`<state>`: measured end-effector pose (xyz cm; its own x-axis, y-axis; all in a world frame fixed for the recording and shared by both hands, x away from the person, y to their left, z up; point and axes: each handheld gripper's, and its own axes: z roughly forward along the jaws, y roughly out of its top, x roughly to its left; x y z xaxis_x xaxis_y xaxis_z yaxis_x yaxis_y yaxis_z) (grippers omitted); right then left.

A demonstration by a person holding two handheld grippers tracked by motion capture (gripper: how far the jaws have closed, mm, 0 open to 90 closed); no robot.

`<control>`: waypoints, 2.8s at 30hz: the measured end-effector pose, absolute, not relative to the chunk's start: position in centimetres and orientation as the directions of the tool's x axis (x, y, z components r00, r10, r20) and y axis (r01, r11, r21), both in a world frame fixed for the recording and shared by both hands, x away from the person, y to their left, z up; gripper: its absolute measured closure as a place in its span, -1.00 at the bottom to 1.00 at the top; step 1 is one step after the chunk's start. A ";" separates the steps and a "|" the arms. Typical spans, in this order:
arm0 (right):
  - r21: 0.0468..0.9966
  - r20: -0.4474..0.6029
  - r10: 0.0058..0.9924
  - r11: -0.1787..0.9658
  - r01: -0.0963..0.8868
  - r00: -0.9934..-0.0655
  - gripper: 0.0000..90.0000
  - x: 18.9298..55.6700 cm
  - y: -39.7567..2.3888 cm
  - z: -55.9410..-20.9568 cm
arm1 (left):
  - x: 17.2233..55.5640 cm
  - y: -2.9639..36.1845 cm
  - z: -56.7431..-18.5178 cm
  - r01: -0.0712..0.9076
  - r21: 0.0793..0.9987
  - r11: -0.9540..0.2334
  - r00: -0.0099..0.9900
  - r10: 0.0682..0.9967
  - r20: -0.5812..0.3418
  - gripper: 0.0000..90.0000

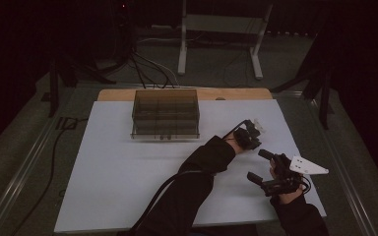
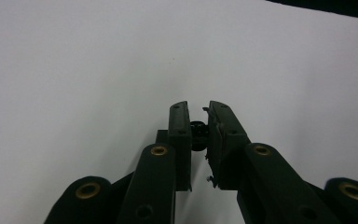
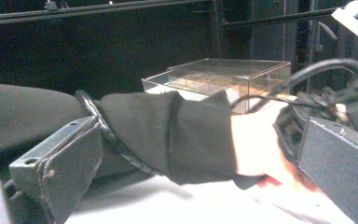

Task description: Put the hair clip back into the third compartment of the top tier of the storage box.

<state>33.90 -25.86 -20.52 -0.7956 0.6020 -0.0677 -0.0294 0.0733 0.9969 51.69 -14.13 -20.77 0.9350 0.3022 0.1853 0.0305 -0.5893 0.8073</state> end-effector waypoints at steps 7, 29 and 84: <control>0.996 -0.068 0.613 0.081 -0.023 -0.787 -1.00 34.1 -26.0 -20.7 | 51.0 -11.9 -19.6 0.025 0.820 -0.572 0.934 0.305 0.184 0.81; 0.994 -0.068 0.646 0.109 0.004 -0.760 -1.00 34.7 -26.2 -21.3 | 48.1 -4.1 -17.5 -0.006 0.830 -0.558 0.932 0.298 0.207 0.81; 0.989 -0.060 0.659 0.139 0.042 -0.750 -1.00 35.4 -25.4 -21.9 | 47.1 10.6 -12.0 0.048 0.886 -0.460 0.881 0.437 0.179 0.81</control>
<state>35.44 -25.42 -21.93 -0.7499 0.6588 -0.0602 0.0423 0.1386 0.9894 47.13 10.55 -12.01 0.8813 0.4373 0.1793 0.0481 -0.4604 0.8864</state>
